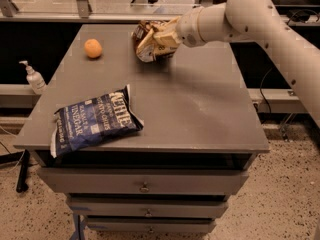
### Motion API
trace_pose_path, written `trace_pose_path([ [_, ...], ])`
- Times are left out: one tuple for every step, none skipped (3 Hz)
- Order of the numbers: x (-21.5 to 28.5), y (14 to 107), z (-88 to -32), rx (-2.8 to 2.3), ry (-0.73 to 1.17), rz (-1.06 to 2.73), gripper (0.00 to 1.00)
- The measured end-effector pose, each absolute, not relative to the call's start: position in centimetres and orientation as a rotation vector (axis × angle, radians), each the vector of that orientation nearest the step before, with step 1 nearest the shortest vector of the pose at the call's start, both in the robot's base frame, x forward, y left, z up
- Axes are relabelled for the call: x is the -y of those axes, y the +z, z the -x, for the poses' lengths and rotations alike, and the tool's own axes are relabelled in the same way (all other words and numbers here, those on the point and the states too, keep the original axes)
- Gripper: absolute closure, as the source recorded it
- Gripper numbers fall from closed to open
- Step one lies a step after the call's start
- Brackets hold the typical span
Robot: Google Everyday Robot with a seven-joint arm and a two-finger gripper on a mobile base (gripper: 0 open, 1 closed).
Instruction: Move brown chip bag near orange
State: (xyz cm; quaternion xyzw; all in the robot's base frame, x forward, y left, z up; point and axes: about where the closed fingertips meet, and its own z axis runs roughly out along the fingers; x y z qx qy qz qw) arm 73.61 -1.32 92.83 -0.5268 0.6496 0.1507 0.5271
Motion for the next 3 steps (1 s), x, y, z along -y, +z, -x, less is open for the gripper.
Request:
trace_pose_path([
  [-1.4,92.8,-73.4,-1.508,0.392,1.311,1.00],
  [-3.1,92.4,-73.3,-1.483,0.422,1.337,1.00],
  [-4.8,92.4,-73.0,-1.458,0.458,1.349,1.00],
])
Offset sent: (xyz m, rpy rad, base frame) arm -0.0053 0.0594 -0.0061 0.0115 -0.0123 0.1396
